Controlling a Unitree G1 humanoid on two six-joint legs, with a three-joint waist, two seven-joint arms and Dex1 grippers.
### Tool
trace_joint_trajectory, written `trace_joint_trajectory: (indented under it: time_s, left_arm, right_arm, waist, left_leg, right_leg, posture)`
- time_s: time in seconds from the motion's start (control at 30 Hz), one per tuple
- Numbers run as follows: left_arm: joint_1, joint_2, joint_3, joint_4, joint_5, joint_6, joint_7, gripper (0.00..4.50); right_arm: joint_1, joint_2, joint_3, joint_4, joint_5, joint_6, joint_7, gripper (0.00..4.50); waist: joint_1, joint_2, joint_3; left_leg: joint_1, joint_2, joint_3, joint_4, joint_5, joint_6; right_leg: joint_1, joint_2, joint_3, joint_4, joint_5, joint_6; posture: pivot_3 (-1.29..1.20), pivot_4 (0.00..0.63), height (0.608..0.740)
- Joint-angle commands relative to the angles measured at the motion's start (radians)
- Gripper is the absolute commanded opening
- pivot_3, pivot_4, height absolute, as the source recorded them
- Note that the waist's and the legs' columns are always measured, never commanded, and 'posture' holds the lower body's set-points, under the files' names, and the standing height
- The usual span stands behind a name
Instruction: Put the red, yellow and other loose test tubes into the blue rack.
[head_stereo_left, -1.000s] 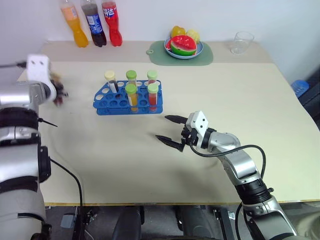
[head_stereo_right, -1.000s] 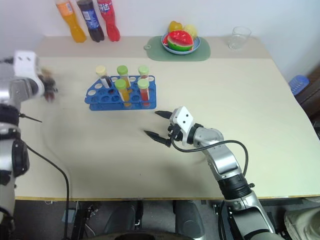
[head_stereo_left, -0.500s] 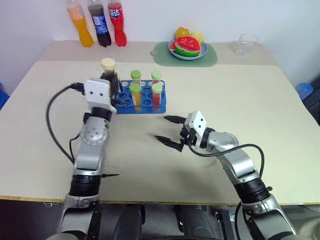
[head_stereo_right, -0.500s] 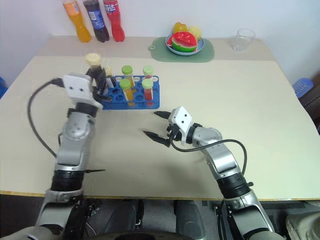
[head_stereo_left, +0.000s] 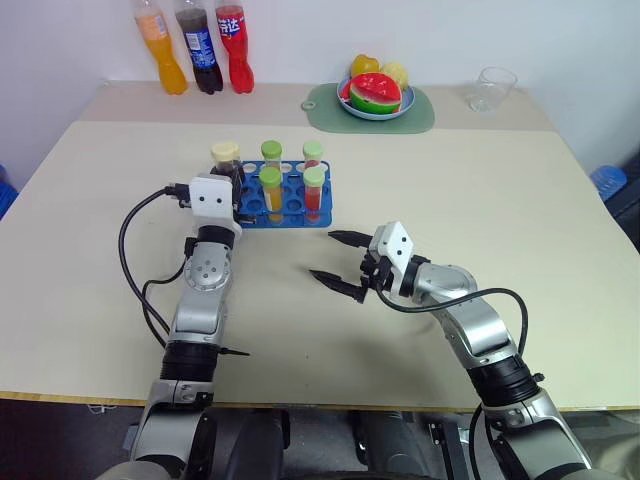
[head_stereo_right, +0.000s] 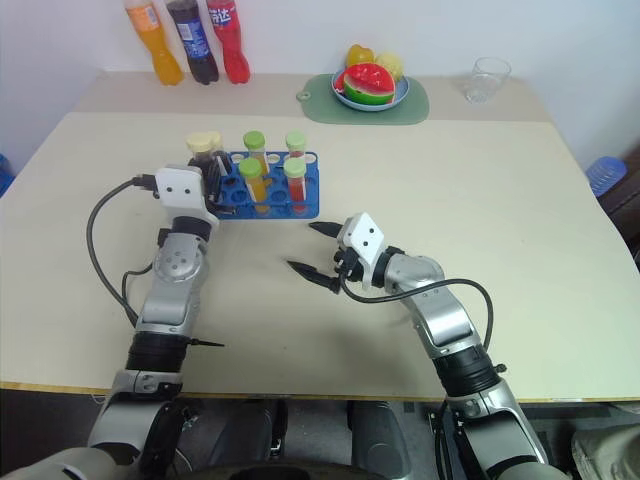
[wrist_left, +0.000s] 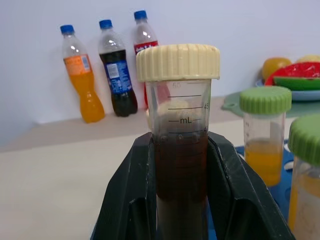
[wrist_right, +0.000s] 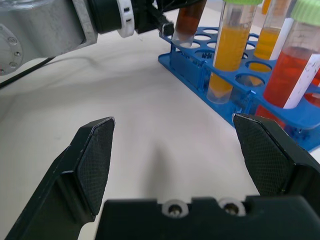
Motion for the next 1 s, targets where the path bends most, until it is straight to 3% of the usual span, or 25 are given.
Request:
trace_joint_trajectory:
  time_s: [0.03, 0.27, 0.47, 0.7, 0.83, 1.0]
  left_arm:
    - [-0.033, -0.002, 0.016, 0.034, -0.014, -0.045, -0.009, 0.75]
    - [-0.089, 0.000, 0.029, 0.165, -0.020, -0.128, -0.008, 0.75]
    - [-0.051, -0.006, 0.034, 0.154, -0.044, -0.152, -0.023, 0.75]
    - [0.076, 0.007, 0.071, -0.081, -0.150, -0.064, -0.092, 4.11]
    - [0.177, 0.092, 0.117, -0.315, -0.265, 0.089, -0.190, 4.11]
    - [0.415, 0.407, 0.253, -0.529, -0.454, 0.395, -0.458, 4.11]
  right_arm:
    - [0.003, 0.003, -0.013, -0.039, 0.005, -0.017, -0.004, 4.19]
    - [0.003, 0.001, -0.012, -0.040, 0.005, -0.017, -0.005, 4.19]
    - [0.013, -0.007, -0.019, -0.054, 0.008, -0.013, -0.007, 4.19]
    - [0.003, -0.041, -0.071, -0.089, 0.045, 0.021, -0.005, 4.19]
    - [0.000, -0.107, -0.163, -0.112, 0.100, 0.071, 0.010, 4.19]
    - [0.014, -0.277, -0.303, -0.045, 0.124, 0.096, 0.060, 4.19]
  waist:
    - [-0.001, 0.000, 0.000]
    - [0.001, 0.000, 0.000]
    - [0.001, 0.000, 0.000]
    - [-0.002, 0.000, 0.000]
    - [-0.003, 0.000, 0.000]
    - [-0.010, 0.001, 0.000]
  left_leg:
    - [0.000, 0.000, 0.000, 0.000, 0.000, 0.000]
    - [0.000, 0.000, 0.000, 0.000, 0.000, 0.000]
    - [0.000, 0.000, 0.000, 0.000, 0.000, 0.000]
    - [0.000, 0.000, 0.000, 0.000, 0.000, 0.000]
    - [0.000, 0.001, -0.001, 0.000, 0.000, 0.000]
    - [0.002, 0.002, 0.000, -0.002, -0.001, 0.001]
  right_leg:
    - [0.000, 0.000, 0.000, 0.000, 0.000, 0.000]
    - [0.000, 0.000, 0.000, 0.000, 0.000, 0.000]
    - [0.000, 0.000, 0.000, 0.000, 0.000, 0.000]
    - [0.000, 0.000, 0.000, 0.000, 0.000, 0.000]
    - [0.000, 0.000, 0.000, 0.000, 0.000, 0.000]
    - [0.001, 0.001, 0.001, 0.000, 0.000, -0.001]
  posture:
    - [0.00, 0.150, 0.734]
    - [0.00, 0.150, 0.734]
    - [0.00, 0.150, 0.734]
    - [0.00, 0.150, 0.734]
    - [0.00, 0.150, 0.734]
    - [0.00, 0.150, 0.734]
